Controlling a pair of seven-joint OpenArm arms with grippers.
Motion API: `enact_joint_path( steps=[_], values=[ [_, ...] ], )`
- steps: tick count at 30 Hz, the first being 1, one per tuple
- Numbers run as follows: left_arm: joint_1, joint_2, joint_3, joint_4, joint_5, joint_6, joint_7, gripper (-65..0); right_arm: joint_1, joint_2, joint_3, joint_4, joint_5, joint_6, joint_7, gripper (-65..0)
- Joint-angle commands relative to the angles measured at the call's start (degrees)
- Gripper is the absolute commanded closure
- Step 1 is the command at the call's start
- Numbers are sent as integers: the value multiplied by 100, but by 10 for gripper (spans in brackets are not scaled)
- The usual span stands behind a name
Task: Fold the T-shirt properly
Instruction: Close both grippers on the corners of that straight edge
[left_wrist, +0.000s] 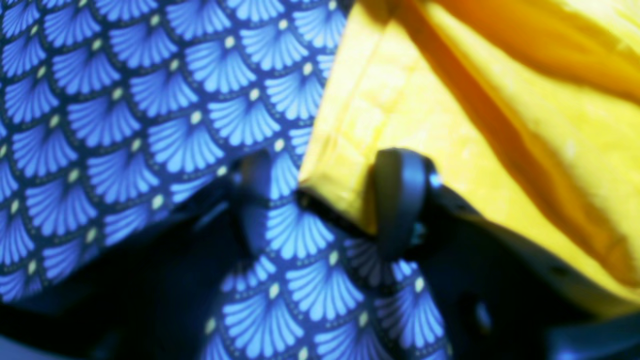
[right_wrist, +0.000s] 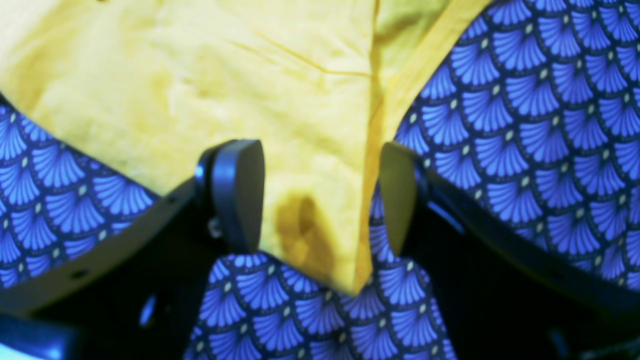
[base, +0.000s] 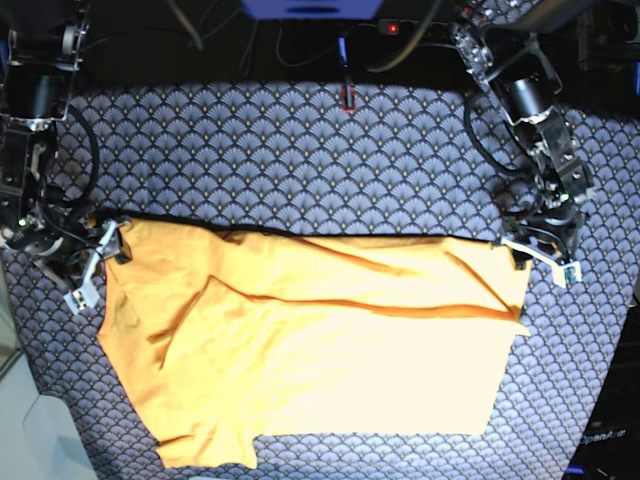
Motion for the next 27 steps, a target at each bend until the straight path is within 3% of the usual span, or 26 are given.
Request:
enact_joint_path(
  steps=[1, 6, 13, 20, 27],
  values=[
    [-85, -30, -2, 43, -19, -19, 69, -237, 128, 105, 46, 90, 61, 19, 126, -369],
    [-85, -30, -2, 43, -19, -19, 78, 0, 128, 105, 46, 99, 61, 19, 126, -369],
    [-76, -47, -20, 87, -19, -19, 113, 0, 137, 105, 635, 90, 61, 19, 108, -369],
    [-76, -56, -538, 96, -11, -54, 122, 0, 172, 78, 1206, 64, 78, 19, 73, -370],
    [-76, -38, -556, 96, -2, -54, 122, 0, 418, -185, 1795, -666, 87, 19, -648, -370]
  ],
)
